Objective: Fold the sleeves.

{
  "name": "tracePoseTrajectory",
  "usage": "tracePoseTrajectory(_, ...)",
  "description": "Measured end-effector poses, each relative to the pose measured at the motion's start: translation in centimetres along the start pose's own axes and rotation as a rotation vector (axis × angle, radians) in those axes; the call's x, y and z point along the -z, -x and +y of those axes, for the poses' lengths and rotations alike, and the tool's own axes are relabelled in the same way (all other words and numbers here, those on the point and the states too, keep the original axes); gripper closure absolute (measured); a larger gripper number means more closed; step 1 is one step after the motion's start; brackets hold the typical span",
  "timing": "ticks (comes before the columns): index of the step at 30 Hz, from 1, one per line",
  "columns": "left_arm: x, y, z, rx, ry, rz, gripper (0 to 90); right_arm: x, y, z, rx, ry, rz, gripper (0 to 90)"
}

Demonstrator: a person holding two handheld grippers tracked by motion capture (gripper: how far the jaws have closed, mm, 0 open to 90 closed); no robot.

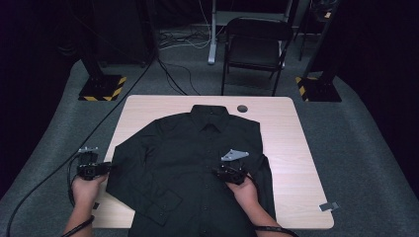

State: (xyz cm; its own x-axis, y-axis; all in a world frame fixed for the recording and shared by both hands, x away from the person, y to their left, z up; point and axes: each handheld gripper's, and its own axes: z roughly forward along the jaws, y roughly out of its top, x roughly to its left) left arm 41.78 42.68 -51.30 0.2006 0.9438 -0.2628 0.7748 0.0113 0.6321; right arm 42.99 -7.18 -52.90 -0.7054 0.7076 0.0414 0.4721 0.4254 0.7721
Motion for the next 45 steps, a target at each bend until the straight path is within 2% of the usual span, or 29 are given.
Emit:
tracePoseTrajectory(5, 0.0, 0.1, 0.0, -0.014, 0.000, -0.010, 67.2, 0.0, 0.0, 0.0, 0.000, 0.000, 0.000, 56.8)
tracePoseTrajectory(9, 0.2, 0.4, 0.0, -0.044, 0.007, 0.007, 75.6, 0.0, 0.0, 0.0, 0.001, 0.000, -0.001, 56.8)
tracePoseTrajectory(15, 0.6, 0.7, 0.2, -0.070, 0.032, 0.011, 81.5, 0.0, 0.0, 0.0, 0.001, 0.000, -0.002, 57.0)
tracePoseTrajectory(16, 0.8, 0.9, 0.3, -0.085, 0.048, 0.001, 83.5, 0.0, 0.0, 0.0, 0.001, 0.000, -0.002, 57.0)
tracePoseTrajectory(20, 1.0, 1.3, 0.5, -0.107, 0.064, -0.012, 85.1, 0.0, 0.0, 0.0, 0.002, 0.000, -0.002, 56.9)
tracePoseTrajectory(28, 1.5, 2.2, 0.8, -0.161, 0.086, -0.014, 86.6, 0.0, -0.1, 0.0, 0.002, 0.000, -0.004, 56.9)
tracePoseTrajectory(32, 1.7, 2.4, 0.9, -0.174, 0.091, -0.020, 86.7, 0.0, -0.1, 0.0, 0.003, 0.000, -0.004, 56.9)
tracePoseTrajectory(39, 2.3, 3.2, 1.2, -0.202, 0.129, -0.058, 87.6, 0.0, -0.1, 0.0, 0.002, 0.001, -0.004, 56.9)
tracePoseTrajectory(45, 2.4, 3.7, 1.3, -0.235, 0.134, -0.060, 88.0, 0.0, -0.1, 0.0, 0.003, 0.001, -0.004, 56.8)
